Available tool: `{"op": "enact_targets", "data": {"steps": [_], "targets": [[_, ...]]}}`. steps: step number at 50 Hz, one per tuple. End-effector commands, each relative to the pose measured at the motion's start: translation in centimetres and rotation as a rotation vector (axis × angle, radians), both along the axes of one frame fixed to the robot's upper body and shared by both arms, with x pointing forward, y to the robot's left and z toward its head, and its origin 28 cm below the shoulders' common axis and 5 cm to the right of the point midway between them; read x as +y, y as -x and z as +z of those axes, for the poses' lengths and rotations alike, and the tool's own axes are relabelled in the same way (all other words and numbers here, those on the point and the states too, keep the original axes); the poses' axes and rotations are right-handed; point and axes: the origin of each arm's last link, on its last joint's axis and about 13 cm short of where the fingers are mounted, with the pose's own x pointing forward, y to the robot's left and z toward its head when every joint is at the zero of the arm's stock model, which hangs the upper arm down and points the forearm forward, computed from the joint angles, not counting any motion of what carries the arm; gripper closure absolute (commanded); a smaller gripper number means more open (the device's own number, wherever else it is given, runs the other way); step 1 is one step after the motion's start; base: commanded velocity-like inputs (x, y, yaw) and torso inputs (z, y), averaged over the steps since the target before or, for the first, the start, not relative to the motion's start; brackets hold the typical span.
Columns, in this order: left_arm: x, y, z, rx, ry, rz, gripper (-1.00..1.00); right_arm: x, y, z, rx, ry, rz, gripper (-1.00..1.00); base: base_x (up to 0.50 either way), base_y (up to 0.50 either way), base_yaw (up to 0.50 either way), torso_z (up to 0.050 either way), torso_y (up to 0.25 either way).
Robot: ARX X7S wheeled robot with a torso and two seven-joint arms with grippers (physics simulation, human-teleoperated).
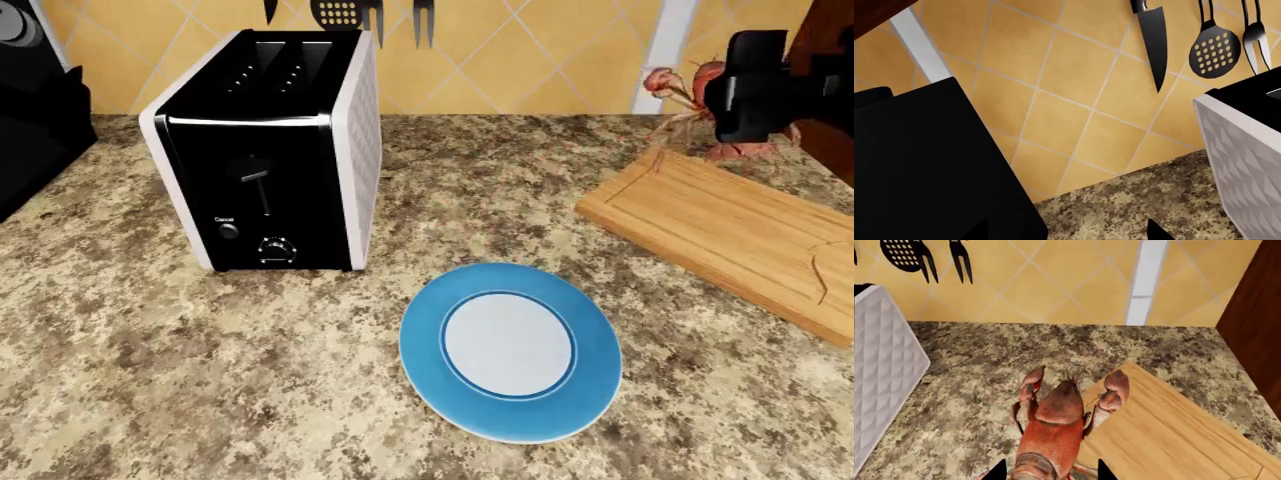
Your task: Pick the lobster from the plate and place it on the cutting board. Then pick the condiment bottle from the cabinet and place it next to the cutting board.
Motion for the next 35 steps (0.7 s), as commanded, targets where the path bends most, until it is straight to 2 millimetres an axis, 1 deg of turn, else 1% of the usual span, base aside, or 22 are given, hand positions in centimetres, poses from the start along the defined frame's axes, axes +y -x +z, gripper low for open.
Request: {"op": "enact_targets", "data": {"steps": [1, 9, 18, 35], "targets": [[0.1, 0.1, 0.1, 0.000, -0.002, 0.002, -1.00, -3.0, -0.5, -2.0, -0.002, -0.002, -0.194, 1.00, 0.00, 0.00, 0.00, 0.000, 0.000], [0.0, 0.1, 0.0, 0.004, -0.005, 0.002, -1.00, -3.8, -1.8, -4.6, 0.037, -0.034, -0.235, 1.00, 0.00, 0.00, 0.00, 0.000, 0.000], [0.0, 0.0, 0.0, 0.004, -0.005, 0.002, -1.00, -4.5, -3.0, -6.7, 0.039, -0.014, -0.279, 1.00, 0.00, 0.00, 0.00, 0.000, 0.000], [-0.1, 0.0, -0.1, 0.007, -0.007, 0.001, -1.00, -4.7, -3.0, -8.9, 0.085, -0.055, -0.295, 1.00, 0.00, 0.00, 0.00, 0.000, 0.000]]}}
